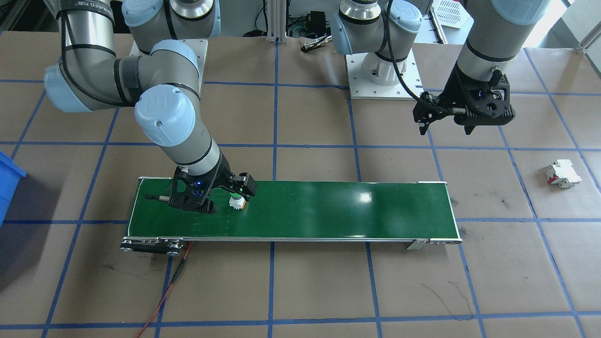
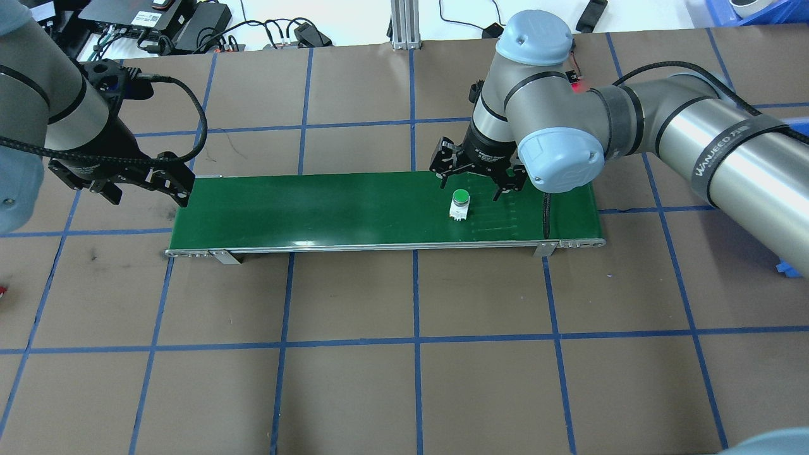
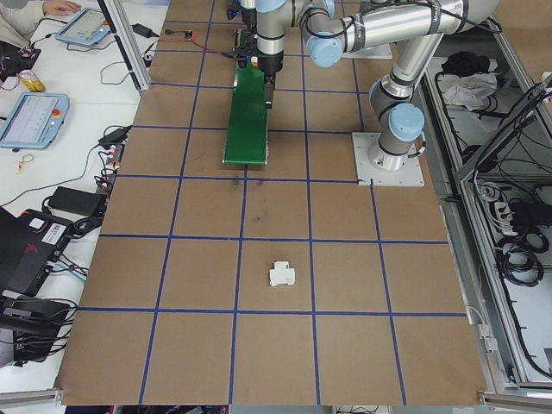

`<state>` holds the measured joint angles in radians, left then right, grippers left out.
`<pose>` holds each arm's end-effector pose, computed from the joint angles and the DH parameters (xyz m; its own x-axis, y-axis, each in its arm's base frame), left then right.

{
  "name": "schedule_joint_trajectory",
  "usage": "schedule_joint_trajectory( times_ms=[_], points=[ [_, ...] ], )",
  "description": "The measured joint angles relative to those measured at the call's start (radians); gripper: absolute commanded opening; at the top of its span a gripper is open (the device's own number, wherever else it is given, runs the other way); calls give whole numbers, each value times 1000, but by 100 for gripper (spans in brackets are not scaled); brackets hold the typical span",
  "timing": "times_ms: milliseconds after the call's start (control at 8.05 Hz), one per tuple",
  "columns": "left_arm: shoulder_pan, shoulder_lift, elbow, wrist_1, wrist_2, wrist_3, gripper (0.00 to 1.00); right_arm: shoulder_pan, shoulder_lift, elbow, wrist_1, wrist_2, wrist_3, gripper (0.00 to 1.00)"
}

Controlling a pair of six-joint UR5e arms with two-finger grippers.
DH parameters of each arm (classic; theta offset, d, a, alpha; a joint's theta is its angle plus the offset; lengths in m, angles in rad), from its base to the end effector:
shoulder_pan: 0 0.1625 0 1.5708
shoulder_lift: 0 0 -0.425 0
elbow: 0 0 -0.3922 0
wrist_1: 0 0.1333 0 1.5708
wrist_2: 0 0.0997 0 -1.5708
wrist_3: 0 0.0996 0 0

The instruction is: Move button from left to right

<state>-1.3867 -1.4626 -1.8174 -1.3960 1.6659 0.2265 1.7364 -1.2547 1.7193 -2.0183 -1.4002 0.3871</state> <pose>-0.0401 -0.4609 0.4354 -0.9941 0.0397 -0.1006 0.0414 0.9990 -0.0141 0.2439 -0.5480 0.2909 -0.9627 0.2245 -0.1507 0.2145 0.9735 0.0799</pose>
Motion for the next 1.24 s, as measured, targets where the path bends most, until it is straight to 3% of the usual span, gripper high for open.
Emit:
schedule_joint_trajectory(
  times_ms=[124,373,497,621,1242],
  points=[
    [0,0,-1,0,-1,-1,100,0,18,5,3,-27,-40,100],
    [1,0,-2,0,0,1,100,-1,35,10,27,-96,-99,83],
    [1,0,-1,1,1,3,100,-3,38,10,46,-141,-122,62],
    [2,-1,-1,2,1,5,100,-8,39,10,57,-167,-135,1],
    [2,-1,-1,15,2,9,100,-99,15,-6,72,-175,-222,0]
  ],
)
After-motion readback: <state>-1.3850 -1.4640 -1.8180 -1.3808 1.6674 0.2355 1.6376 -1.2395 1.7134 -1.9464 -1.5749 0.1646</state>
